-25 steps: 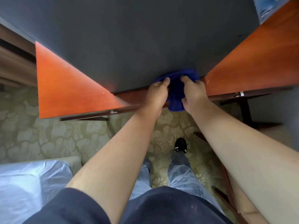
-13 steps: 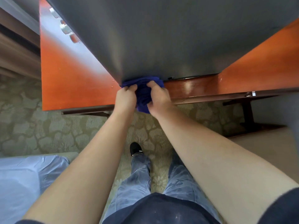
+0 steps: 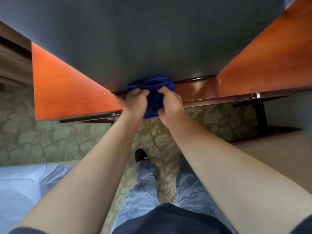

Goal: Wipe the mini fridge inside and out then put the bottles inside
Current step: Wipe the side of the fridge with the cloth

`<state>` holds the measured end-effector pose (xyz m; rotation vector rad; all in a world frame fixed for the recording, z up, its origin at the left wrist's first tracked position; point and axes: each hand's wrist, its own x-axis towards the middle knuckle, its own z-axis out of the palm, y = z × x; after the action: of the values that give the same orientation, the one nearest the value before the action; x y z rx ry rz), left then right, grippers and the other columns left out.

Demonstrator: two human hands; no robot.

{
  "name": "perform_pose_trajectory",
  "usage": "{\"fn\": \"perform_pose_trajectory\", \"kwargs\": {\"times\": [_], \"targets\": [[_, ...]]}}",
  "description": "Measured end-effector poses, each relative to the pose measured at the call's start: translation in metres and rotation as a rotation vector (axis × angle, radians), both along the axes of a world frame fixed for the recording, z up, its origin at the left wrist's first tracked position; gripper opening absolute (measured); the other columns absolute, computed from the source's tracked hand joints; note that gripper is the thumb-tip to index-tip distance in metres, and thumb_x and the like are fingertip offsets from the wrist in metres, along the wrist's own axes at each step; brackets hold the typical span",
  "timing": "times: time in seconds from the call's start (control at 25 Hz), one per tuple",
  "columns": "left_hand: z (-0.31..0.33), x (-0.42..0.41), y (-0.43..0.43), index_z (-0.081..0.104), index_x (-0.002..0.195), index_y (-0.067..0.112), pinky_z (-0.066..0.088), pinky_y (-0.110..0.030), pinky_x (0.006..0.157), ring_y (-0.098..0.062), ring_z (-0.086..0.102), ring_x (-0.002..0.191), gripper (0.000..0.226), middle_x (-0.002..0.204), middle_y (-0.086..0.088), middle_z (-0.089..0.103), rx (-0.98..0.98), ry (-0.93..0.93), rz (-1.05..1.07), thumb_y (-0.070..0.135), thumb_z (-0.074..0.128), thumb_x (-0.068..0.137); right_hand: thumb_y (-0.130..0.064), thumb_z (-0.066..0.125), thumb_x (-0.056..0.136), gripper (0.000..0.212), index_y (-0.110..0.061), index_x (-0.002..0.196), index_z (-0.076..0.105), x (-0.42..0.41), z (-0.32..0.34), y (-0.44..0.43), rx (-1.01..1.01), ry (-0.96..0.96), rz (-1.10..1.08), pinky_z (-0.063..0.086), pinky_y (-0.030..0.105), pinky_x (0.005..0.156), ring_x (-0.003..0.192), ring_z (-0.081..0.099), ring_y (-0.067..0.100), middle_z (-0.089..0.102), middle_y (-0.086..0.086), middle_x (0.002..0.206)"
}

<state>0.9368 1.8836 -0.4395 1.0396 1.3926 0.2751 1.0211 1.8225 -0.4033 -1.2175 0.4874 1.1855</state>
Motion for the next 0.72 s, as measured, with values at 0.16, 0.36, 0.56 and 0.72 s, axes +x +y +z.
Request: {"fn": "perform_pose_trajectory", "kwargs": {"times": [0.16,0.36,0.56,0.72], "targets": [[0.028,0.056,-0.035,0.07,0.098,0.019,0.053,-0.034,0.086,-0.024,0.07,0.099,0.018,0.106,-0.006,0.074,-0.075,-0.047,0.012,0.024,0.054,0.102,0.001,0.06,0.092,0.013,-0.004,0.095,0.071,0.056,0.003,-0.033,0.015,-0.026,-0.037,0.062,0.046,0.081,0.088,0.075,0.033,0.078,0.016,0.091],[0.06,0.081,-0.06,0.067,0.106,0.007,0.059,-0.038,0.085,-0.026,0.072,0.095,0.012,0.104,-0.012,0.074,-0.085,-0.168,0.044,0.008,0.058,0.098,0.002,0.057,0.093,0.011,-0.004,0.095,0.067,0.077,0.021,-0.048,-0.045,-0.128,-0.033,0.064,0.038,0.068,0.08,0.075,0.029,0.076,0.013,0.085],[0.065,0.115,-0.071,0.062,0.106,-0.002,0.055,-0.045,0.094,-0.033,0.071,0.103,0.019,0.111,-0.021,0.073,-0.081,-0.2,-0.172,0.015,0.06,0.098,-0.001,0.058,0.091,0.017,-0.007,0.1,0.071,0.117,0.031,-0.069,-0.102,-0.229,-0.15,0.065,0.042,0.077,0.095,0.076,0.033,0.078,0.014,0.098],[0.064,0.103,-0.066,0.062,0.1,-0.001,0.054,-0.045,0.095,-0.03,0.071,0.105,0.019,0.113,-0.021,0.072,-0.081,-0.251,-0.148,0.018,0.059,0.099,-0.003,0.06,0.093,0.024,-0.004,0.115,0.07,0.116,0.036,-0.07,-0.068,-0.257,-0.089,0.064,0.049,0.087,0.1,0.077,0.034,0.078,0.019,0.111]]}}
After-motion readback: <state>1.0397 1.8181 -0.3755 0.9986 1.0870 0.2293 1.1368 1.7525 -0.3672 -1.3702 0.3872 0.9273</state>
